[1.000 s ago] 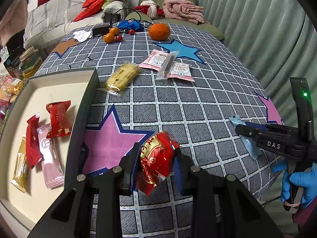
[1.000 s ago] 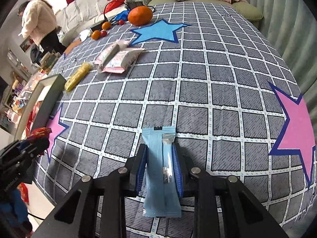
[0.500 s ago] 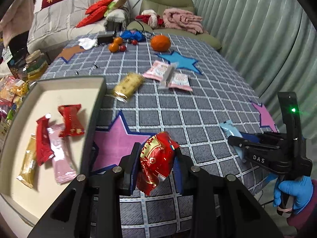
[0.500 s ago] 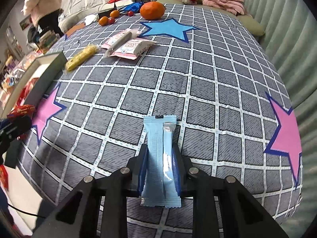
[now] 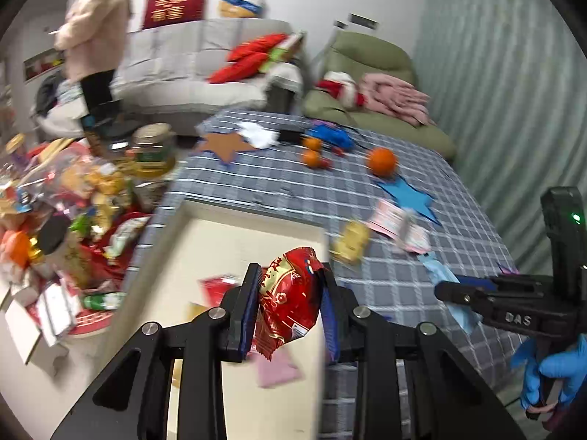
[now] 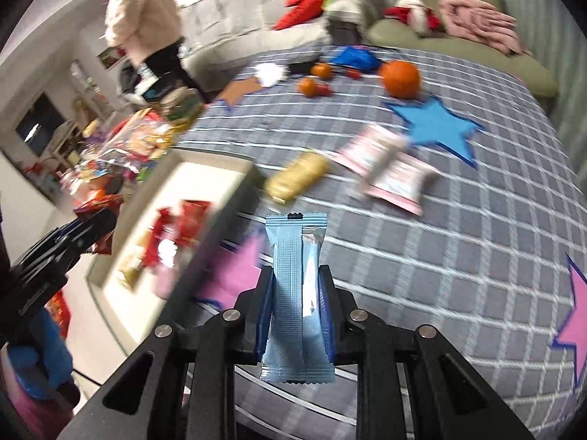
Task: Organize snacks
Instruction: 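Carry the red-gold packet and blue bar with both grippers over the tray, then open both grippers to drop the red-gold packet and blue bar into the tray, then move left gripper toward the yellow bread bar while right gripper grasps the cranberry packet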
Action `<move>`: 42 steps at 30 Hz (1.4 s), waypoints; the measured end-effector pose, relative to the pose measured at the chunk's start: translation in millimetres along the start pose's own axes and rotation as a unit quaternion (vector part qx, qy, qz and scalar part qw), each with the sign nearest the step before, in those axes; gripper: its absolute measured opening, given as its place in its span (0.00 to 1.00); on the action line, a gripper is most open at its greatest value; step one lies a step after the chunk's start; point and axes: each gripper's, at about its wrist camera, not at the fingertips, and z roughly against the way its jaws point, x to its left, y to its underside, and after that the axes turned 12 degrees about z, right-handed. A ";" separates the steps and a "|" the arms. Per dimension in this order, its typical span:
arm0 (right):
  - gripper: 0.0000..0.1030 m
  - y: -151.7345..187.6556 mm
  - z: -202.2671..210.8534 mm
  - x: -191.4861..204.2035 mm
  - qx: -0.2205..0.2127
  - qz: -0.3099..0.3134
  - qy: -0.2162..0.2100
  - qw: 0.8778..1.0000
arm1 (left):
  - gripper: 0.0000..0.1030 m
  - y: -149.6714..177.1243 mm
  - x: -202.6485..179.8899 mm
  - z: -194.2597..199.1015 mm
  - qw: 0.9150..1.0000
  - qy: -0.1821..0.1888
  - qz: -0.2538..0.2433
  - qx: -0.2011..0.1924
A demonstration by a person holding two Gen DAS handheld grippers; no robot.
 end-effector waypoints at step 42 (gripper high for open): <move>0.94 -31.0 -94.5 -162.6 0.075 -0.152 0.125 0.978 | 0.77 8.7 -97.4 -122.5 0.985 -0.022 -0.135 0.105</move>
